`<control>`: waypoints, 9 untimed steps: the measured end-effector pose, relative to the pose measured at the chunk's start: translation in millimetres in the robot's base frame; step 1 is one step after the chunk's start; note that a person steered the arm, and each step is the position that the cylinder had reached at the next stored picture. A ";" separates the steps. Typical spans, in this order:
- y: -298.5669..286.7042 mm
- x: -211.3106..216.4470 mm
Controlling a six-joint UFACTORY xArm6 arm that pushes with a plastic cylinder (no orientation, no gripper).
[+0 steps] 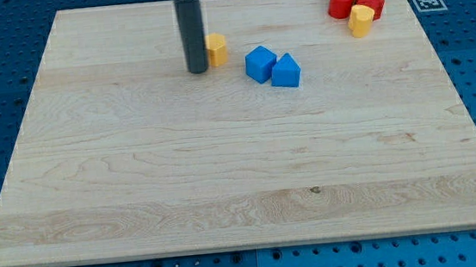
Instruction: Place the yellow hexagon at the bottom left of the red circle
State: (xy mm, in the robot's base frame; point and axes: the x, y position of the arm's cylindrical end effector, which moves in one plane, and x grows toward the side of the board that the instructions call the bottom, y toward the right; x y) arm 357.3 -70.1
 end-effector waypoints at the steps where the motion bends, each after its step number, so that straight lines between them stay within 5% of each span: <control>1: -19.5 -0.6; 9: 68.8 -29.6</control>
State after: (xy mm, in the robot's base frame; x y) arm 327.7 -1.3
